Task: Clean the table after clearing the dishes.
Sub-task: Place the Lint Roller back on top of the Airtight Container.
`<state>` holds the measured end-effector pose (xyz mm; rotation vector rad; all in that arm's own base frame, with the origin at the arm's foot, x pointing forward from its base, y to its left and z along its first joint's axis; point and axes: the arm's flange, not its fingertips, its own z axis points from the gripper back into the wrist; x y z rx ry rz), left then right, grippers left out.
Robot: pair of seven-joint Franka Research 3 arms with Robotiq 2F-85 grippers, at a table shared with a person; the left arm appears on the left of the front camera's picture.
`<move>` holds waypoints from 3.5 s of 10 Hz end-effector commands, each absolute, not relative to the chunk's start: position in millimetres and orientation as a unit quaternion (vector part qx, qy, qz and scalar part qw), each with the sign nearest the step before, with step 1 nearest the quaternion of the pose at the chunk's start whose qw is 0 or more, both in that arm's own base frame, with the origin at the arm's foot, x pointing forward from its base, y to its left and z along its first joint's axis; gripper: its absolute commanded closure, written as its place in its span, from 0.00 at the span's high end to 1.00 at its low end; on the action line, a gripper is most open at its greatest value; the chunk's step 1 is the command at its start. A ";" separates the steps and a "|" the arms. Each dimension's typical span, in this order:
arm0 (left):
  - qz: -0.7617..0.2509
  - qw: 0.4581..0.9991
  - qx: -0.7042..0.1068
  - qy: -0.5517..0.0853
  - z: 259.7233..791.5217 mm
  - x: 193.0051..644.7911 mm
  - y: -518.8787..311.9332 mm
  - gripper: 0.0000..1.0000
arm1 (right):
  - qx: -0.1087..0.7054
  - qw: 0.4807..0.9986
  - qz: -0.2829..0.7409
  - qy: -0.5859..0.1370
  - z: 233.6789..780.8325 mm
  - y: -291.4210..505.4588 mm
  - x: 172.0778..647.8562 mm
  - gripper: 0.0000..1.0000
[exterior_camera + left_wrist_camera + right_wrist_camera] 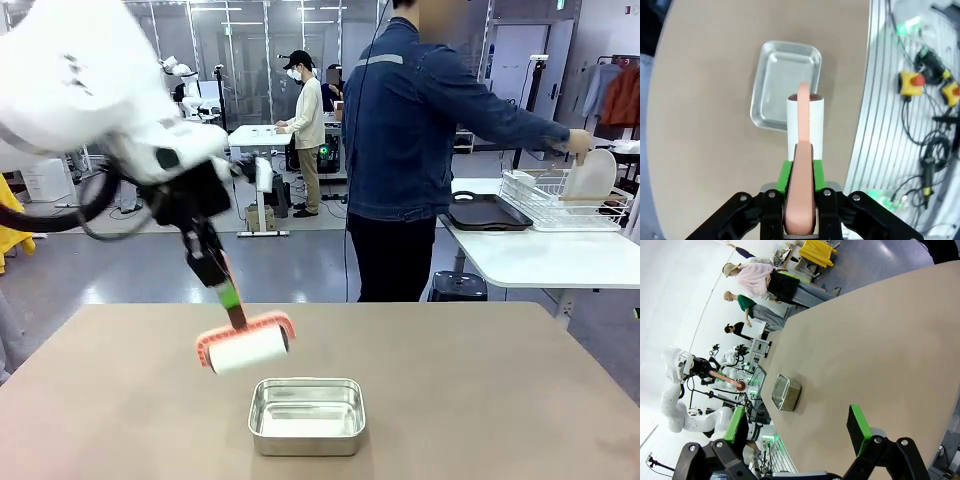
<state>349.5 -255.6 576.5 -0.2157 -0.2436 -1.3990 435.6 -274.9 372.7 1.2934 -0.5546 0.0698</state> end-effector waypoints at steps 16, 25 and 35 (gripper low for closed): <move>-0.684 0.728 -0.027 -0.033 420.3 430.4 -370.9 0.22 | 0.590 0.765 0.032 -0.255 374.4 -271.6 431.4 1.00; -0.673 0.737 -0.047 -0.036 433.2 441.0 -356.7 1.00 | 0.590 0.765 0.032 -0.255 374.4 -271.6 431.4 1.00; -0.672 0.728 -0.119 -0.067 463.6 452.2 -327.0 1.00 | 0.590 0.765 0.032 -0.255 374.4 -271.6 431.4 1.00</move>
